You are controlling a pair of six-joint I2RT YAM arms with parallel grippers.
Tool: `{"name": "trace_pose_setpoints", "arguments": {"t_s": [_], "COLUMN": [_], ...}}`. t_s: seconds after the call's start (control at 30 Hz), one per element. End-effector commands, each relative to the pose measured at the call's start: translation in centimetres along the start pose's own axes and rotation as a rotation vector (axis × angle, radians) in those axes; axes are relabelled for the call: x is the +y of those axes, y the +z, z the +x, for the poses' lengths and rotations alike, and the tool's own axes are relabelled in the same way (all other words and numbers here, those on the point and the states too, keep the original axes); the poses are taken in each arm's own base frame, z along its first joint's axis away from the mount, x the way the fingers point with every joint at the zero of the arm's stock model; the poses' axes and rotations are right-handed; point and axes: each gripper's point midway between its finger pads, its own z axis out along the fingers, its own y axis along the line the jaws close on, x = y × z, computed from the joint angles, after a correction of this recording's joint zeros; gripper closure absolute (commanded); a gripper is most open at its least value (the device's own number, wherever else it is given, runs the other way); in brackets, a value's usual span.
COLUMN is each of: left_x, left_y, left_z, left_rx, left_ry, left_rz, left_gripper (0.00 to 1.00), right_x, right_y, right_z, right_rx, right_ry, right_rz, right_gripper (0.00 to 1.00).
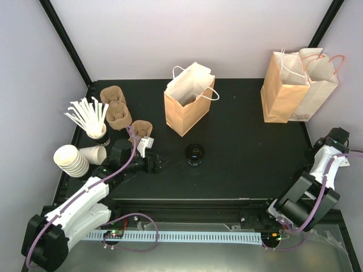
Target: Pack the takeout coffee
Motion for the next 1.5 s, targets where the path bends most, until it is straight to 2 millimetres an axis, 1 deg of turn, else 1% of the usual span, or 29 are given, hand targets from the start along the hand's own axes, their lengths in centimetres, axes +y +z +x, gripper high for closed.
{"name": "trace_pose_setpoints", "arguments": {"t_s": [0.0, 0.13, 0.27, 0.37, 0.43, 0.53, 0.63, 0.73, 1.07, 1.17, 1.37, 1.47], "left_x": [-1.3, -1.0, -0.9, -0.7, -0.6, -0.6, -0.5, -0.5, -0.5, -0.5, -0.4, -0.5], "left_y": [-0.1, 0.0, 0.0, -0.1, -0.1, -0.1, -0.1, -0.1, -0.1, -0.1, -0.2, -0.3], "left_z": [-1.2, -1.1, -0.9, -0.7, -0.7, -0.6, -0.5, -0.5, -0.4, -0.4, -0.3, -0.4], "left_rx": [-0.021, -0.016, -0.011, -0.008, -0.010, -0.007, -0.005, -0.005, -0.001, 0.000, 0.002, -0.002], "left_ry": [0.046, 0.036, 0.035, 0.033, 0.032, 0.031, 0.030, 0.030, 0.030, 0.030, 0.029, 0.031], "left_rz": [0.037, 0.029, 0.022, 0.016, 0.012, 0.009, 0.006, 0.005, 0.002, 0.003, 0.001, 0.000], "left_gripper": [0.01, 0.01, 0.01, 0.01, 0.01, 0.01, 0.01, 0.01, 0.01, 0.01, 0.01, 0.01], "right_x": [-0.1, -0.1, -0.1, 0.0, 0.0, 0.0, 0.0, 0.0, 0.1, 0.4, 1.3, 2.3], "right_y": [0.3, 0.6, 0.9, 0.8, 0.8, 0.5, 0.1, -0.5, -2.8, -2.8, -2.4, -3.4], "right_z": [0.0, 0.0, 0.0, 0.0, 0.1, 0.2, 0.1, -0.1, -0.6, -0.4, 0.6, 0.6], "right_rx": [0.004, 0.015, 0.024, 0.024, 0.024, 0.024, 0.012, -0.002, -0.050, -0.041, 0.007, -0.016], "right_ry": [0.005, 0.000, -0.002, -0.002, 0.000, 0.000, 0.005, 0.010, 0.024, 0.016, -0.017, -0.070], "right_rz": [0.001, 0.012, 0.025, 0.019, 0.014, 0.004, -0.009, -0.017, -0.074, -0.092, -0.139, -0.182], "right_gripper": [0.08, 0.09, 0.16, 0.17, 0.20, 0.23, 0.23, 0.29, 0.29, 0.28, 0.28, 0.27]}}
